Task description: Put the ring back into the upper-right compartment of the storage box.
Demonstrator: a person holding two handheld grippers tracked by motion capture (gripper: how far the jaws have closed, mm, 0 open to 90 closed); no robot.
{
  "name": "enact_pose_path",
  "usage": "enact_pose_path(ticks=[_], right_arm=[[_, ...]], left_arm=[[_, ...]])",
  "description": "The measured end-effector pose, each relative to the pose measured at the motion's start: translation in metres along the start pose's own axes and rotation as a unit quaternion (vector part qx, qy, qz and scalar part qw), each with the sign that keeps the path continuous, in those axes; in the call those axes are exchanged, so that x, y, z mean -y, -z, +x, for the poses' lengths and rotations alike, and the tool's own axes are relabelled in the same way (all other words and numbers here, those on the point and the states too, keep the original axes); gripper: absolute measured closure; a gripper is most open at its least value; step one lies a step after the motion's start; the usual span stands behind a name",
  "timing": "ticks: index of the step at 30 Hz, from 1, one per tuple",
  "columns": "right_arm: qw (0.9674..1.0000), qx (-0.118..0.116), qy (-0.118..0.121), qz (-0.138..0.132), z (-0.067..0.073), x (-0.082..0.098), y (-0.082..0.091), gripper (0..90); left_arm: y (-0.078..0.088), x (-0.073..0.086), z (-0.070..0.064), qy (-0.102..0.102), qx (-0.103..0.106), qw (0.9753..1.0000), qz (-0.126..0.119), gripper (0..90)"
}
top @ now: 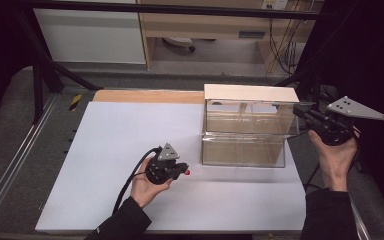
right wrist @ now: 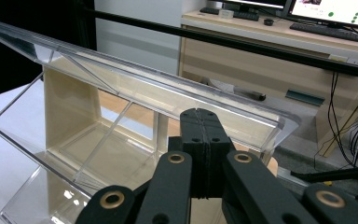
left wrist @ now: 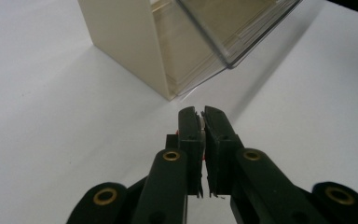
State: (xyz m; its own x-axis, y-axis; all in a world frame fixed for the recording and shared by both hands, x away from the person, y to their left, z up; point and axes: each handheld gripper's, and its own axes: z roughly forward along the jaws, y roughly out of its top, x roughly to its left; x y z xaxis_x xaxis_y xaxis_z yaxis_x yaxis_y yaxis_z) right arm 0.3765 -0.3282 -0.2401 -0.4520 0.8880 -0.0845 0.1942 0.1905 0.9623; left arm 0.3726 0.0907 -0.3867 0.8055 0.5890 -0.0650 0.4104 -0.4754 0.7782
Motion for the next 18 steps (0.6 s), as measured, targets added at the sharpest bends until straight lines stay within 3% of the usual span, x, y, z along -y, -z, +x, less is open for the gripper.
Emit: enact_pose_path(ticks=[18], right_arm=[[1.0000,0.001,-0.001,0.001,-0.001,0.000,0.001,90.0]], left_arm=[[0.013,-0.038,-0.034,-0.037,0.016,0.9989,-0.025,86.0]])
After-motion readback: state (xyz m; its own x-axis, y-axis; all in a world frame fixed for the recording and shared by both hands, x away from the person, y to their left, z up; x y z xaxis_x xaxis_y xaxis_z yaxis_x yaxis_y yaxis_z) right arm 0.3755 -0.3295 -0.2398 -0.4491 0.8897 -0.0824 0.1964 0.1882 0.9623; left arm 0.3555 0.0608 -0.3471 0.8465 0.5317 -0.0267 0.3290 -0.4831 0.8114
